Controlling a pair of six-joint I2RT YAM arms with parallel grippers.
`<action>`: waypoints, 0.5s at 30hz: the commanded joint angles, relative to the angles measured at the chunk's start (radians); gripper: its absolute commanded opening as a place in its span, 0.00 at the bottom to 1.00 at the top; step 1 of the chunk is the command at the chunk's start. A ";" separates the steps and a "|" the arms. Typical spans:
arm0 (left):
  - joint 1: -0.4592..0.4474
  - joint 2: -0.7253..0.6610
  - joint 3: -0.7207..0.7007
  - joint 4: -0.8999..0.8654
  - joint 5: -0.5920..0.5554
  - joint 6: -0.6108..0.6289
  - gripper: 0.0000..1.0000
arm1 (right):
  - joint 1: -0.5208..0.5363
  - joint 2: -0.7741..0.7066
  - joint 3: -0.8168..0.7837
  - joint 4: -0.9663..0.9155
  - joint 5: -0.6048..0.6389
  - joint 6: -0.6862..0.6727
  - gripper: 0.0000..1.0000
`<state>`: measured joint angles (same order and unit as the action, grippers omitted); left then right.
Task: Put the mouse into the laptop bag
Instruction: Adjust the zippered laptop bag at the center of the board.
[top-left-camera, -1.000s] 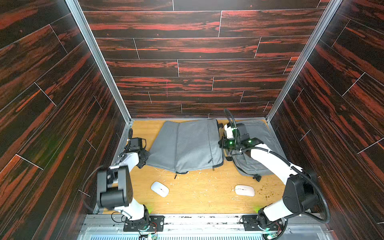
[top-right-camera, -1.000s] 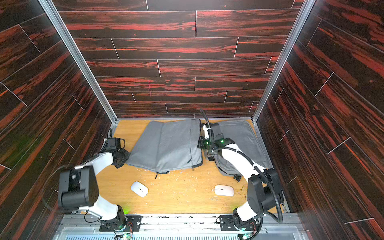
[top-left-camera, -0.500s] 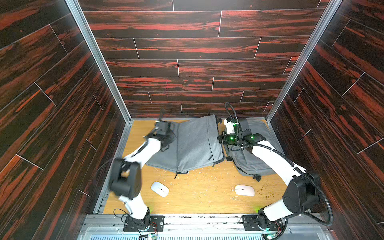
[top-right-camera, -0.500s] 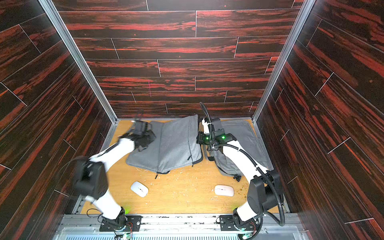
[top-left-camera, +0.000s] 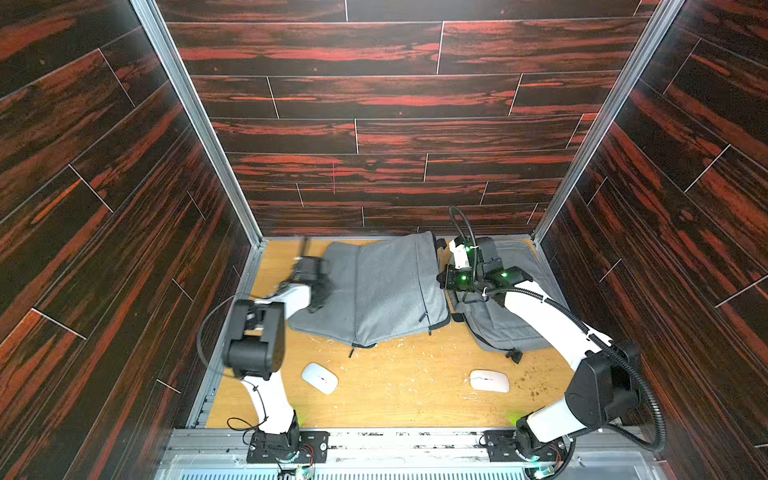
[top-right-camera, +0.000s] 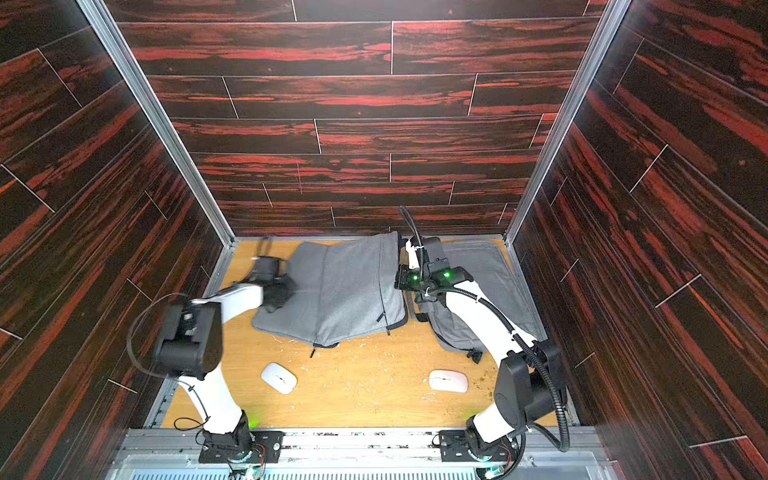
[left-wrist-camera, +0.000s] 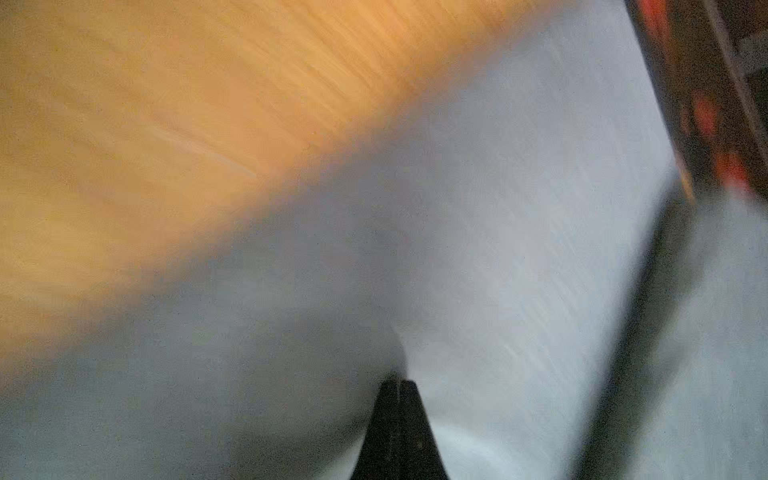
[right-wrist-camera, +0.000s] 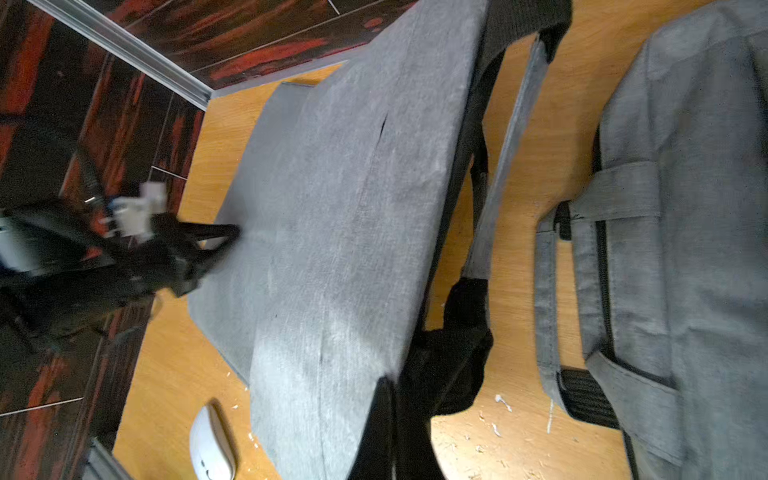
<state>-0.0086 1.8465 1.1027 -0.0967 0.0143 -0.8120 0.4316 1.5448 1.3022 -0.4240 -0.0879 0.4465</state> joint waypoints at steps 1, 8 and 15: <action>0.075 -0.022 -0.093 -0.104 -0.047 0.026 0.00 | -0.020 -0.090 0.049 0.035 0.034 -0.016 0.00; 0.130 -0.055 -0.142 -0.100 -0.033 0.041 0.00 | -0.094 -0.148 0.063 0.004 0.040 -0.034 0.00; 0.130 -0.059 -0.141 -0.088 0.001 0.040 0.00 | -0.137 -0.161 0.103 -0.053 0.042 -0.060 0.00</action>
<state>0.1188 1.7977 0.9958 -0.0978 -0.0002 -0.7815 0.2993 1.4475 1.3441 -0.5190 -0.0547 0.4053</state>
